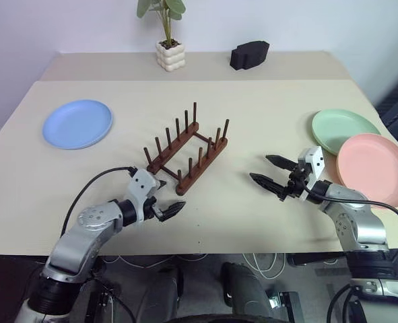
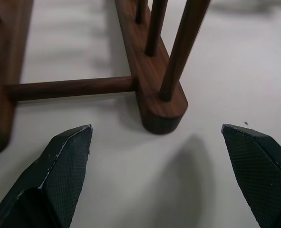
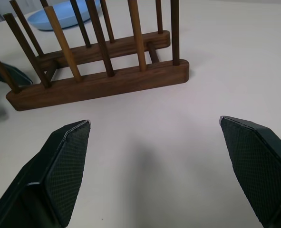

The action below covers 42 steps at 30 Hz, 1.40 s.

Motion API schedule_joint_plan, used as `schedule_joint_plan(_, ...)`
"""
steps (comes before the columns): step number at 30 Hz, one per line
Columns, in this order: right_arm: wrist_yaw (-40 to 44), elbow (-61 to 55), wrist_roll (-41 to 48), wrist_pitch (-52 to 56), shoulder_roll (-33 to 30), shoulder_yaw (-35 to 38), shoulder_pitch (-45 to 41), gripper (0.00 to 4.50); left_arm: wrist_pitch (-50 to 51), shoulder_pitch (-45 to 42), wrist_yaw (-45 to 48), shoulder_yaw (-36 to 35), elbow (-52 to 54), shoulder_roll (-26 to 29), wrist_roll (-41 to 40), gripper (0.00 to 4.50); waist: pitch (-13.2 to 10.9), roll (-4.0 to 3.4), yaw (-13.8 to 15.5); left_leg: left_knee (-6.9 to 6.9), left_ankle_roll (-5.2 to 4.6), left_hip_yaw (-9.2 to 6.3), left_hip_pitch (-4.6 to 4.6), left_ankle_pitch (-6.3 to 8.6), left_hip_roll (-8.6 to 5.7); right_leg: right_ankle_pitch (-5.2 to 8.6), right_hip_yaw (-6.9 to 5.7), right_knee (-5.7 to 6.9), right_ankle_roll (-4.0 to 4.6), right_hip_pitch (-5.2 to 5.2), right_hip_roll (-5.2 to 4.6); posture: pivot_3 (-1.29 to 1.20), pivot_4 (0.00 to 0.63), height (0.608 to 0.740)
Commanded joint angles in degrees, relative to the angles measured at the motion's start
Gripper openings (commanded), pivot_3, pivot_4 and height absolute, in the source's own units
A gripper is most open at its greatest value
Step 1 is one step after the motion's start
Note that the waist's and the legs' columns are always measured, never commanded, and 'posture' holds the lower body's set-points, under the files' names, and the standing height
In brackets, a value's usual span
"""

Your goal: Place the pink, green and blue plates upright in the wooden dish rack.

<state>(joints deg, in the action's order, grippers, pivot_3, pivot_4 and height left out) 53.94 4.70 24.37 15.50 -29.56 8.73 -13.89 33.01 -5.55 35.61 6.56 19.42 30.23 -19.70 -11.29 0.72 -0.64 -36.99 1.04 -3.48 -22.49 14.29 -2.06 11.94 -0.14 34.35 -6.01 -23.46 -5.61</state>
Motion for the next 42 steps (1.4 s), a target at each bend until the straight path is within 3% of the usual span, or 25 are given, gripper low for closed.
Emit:
schedule_joint_plan(1,-0.28,-1.89,1.62,-0.62,0.12,1.27,-0.17,4.43,-0.97,-1.94,-1.03,1.64,-1.94,-1.78,1.89,4.50,0.01,-0.01,0.11,0.00,0.00,0.00,0.01,0.00,-0.01,0.00,0.00,0.01,0.00,0.01,0.00,0.00,0.150,0.735)
schedule_joint_plan(6,-0.25,-1.22,1.65,-1.01,-0.06,0.86,-0.40,4.43,-2.13,-4.58,-0.74,3.68,-5.45,-4.56,3.35,4.50,0.02,-0.02,0.28,-0.04,0.00,0.00,0.00,0.00,-0.02,0.00,0.00,0.00,0.00,0.04,-0.01,0.00,0.150,0.735)
schedule_joint_plan(7,-0.14,-0.88,1.62,-1.12,-0.12,0.87,-0.66,4.48,-2.43,-5.14,-0.68,4.16,-6.04,-5.19,3.71,4.24,0.02,-0.02,0.30,-0.04,0.00,0.00,0.00,0.00,-0.03,0.00,0.00,0.00,0.00,0.05,-0.01,0.00,0.150,0.735)
schedule_joint_plan(9,-0.02,-0.48,1.59,-1.25,-0.26,0.94,-1.00,4.50,-2.70,-5.66,-0.68,4.65,-6.51,-5.99,4.38,3.69,0.03,-0.02,0.27,-0.05,0.00,0.00,0.00,0.00,-0.04,0.00,0.00,0.00,0.00,0.05,-0.01,0.00,0.150,0.735)
schedule_joint_plan(14,0.15,-0.10,1.53,-1.80,-0.68,1.39,-0.97,4.50,-4.22,-5.37,-0.25,3.98,-6.57,-7.65,4.18,1.17,0.03,-0.03,0.26,-0.03,-0.01,0.00,-0.01,0.00,-0.04,0.00,0.00,-0.01,-0.01,0.03,-0.01,0.00,0.150,0.735)
schedule_joint_plan(15,0.22,0.01,1.57,-1.95,-0.82,1.51,-0.89,4.50,-4.30,-5.37,-0.32,4.03,-6.65,-7.79,4.39,0.88,0.06,-0.06,0.33,-0.03,0.00,-0.01,0.00,0.00,-0.03,0.00,-0.01,0.01,-0.01,0.04,-0.01,0.00,0.150,0.735)
schedule_joint_plan(21,-0.24,-0.53,1.66,-2.31,-1.51,2.45,0.03,4.50,-6.95,-6.72,1.57,4.42,-8.44,-7.88,4.89,0.81,0.09,-0.10,0.26,-0.05,-0.01,0.00,0.02,0.00,-0.04,0.00,-0.01,0.00,0.00,0.07,-0.01,0.00,0.150,0.735)
schedule_joint_plan(27,-0.35,-2.03,2.15,-1.46,-4.63,5.49,2.91,4.50,-9.80,-9.97,12.68,6.46,-11.06,-5.38,3.24,0.81,0.08,-0.11,0.95,-0.05,-0.01,0.06,-0.02,0.00,-0.06,0.01,-0.02,-0.03,0.00,0.05,-0.01,0.00,0.150,0.735)
schedule_joint_plan(35,2.72,-6.96,4.00,2.03,-12.37,9.43,10.00,4.50,-21.08,-19.45,27.43,10.61,-23.52,-2.67,7.02,0.81,0.08,-0.10,1.33,-0.05,-0.02,0.15,-0.06,0.01,-0.05,0.01,-0.03,-0.07,0.01,0.04,-0.01,0.00,0.150,0.735)
schedule_joint_plan(42,0.49,-13.14,5.03,3.19,-12.57,12.18,15.79,4.50,-30.80,-25.91,32.59,12.25,-36.46,-5.50,10.14,0.81,0.08,-0.10,1.36,-0.07,-0.03,0.13,-0.11,0.01,-0.05,0.01,-0.04,-0.08,0.00,0.02,-0.03,0.00,0.150,0.735)
